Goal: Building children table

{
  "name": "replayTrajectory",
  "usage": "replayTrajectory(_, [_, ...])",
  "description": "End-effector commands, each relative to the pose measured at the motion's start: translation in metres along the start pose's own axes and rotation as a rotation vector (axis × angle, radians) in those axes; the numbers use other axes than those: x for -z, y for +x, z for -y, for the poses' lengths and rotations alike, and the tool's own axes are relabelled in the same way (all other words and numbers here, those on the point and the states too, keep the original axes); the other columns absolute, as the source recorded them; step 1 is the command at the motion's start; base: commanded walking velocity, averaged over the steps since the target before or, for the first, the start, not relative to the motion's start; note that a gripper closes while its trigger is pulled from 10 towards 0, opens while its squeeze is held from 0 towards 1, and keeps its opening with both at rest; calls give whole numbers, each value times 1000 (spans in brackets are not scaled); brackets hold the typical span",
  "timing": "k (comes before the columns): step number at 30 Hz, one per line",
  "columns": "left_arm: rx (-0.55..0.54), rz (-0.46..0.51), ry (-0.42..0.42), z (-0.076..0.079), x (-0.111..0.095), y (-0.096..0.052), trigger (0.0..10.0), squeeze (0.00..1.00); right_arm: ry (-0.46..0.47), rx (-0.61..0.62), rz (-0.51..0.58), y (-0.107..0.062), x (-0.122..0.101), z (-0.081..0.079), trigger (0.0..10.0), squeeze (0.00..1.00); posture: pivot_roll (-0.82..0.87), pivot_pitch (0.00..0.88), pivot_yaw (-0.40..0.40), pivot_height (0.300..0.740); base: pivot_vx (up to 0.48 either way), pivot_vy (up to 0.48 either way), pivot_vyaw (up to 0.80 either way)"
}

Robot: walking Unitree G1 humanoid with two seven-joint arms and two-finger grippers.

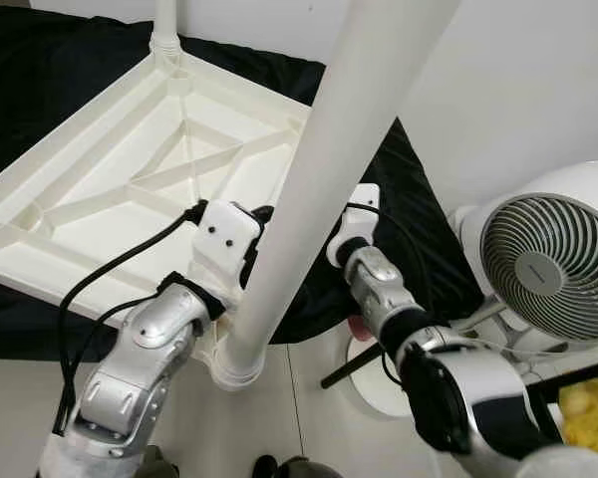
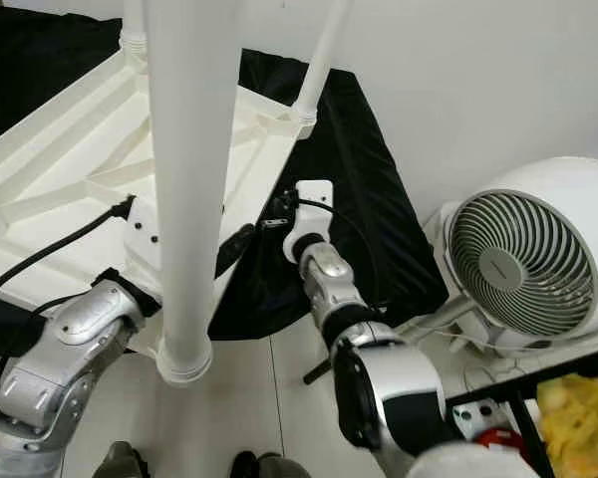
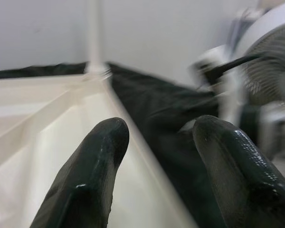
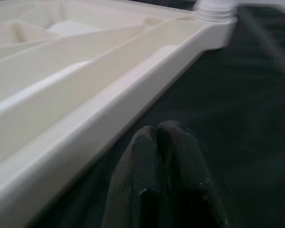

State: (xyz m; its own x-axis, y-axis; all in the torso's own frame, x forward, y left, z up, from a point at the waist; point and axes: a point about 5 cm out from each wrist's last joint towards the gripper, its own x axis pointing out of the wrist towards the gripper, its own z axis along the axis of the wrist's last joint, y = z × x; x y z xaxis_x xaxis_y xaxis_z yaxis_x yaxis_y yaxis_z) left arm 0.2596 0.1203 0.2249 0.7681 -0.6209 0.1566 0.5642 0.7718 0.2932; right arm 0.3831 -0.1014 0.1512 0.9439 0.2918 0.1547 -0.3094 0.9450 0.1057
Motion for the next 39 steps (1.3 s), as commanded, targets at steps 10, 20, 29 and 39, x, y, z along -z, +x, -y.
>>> replayTrajectory(10, [200, -84, 18, -9, 13, -33, 10000, 0, -69, 95, 116, -46, -1, 49, 10000, 0, 114, 96, -226, 740, 0, 0, 0])
replayTrajectory(20, [392, -186, -75, 2, 19, -67, 10000, 0, -69, 113, 116, -76, -1, 62, 10000, 1000, 102, 75, -221, 740, 0, 0, 0])
replayTrajectory(29, [437, -260, -102, -4, 22, -86, 10000, 0, -82, 117, 92, -78, -5, 62, 10000, 808, 108, 74, -231, 740, 0, 0, 0])
replayTrajectory(39, [424, -402, -6, -19, 35, -99, 10000, 0, -87, 105, 69, -81, -7, 61, 10000, 0, 109, 74, -231, 740, 0, 0, 0])
